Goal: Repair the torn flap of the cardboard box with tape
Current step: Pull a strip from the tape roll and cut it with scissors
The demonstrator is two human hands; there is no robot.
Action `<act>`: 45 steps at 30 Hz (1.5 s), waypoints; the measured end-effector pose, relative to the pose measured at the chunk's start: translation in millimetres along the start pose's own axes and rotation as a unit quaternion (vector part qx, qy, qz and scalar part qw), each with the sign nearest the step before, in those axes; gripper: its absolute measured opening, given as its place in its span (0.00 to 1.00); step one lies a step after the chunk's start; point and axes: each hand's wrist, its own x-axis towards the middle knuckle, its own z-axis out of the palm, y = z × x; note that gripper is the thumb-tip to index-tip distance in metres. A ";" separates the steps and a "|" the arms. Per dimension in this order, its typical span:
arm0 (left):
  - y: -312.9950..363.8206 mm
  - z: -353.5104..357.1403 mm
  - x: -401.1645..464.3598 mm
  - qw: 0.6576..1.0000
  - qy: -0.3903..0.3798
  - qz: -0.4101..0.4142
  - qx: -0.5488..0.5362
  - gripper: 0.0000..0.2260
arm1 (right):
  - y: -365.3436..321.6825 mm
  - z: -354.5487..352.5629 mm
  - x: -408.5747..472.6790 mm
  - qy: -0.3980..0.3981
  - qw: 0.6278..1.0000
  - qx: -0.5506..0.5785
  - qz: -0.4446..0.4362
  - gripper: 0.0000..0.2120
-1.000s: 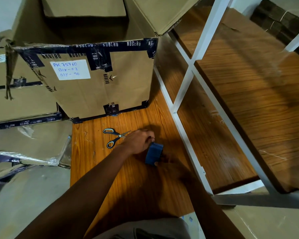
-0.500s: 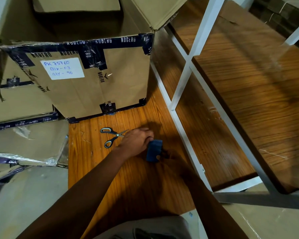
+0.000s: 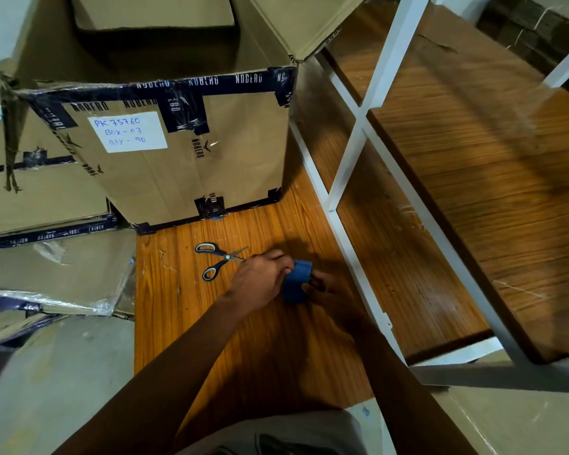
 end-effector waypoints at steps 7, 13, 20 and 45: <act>3.7 4.7 -5.7 1.000 0.016 -0.006 0.010 0.10 | -3.1 3.2 0.5 0.010 1.000 0.002 0.005 0.19; 6.3 4.3 -6.7 1.000 0.023 -0.010 0.004 0.11 | -2.0 1.3 4.1 0.016 1.000 0.012 0.004 0.18; 6.3 4.5 -8.3 1.000 0.024 0.001 0.014 0.10 | 2.0 3.1 8.6 0.043 0.999 0.004 0.000 0.18; 0.6 0.1 -22.8 0.940 -0.008 -0.157 -0.303 0.25 | -25.3 12.5 21.9 0.085 0.992 0.063 0.073 0.16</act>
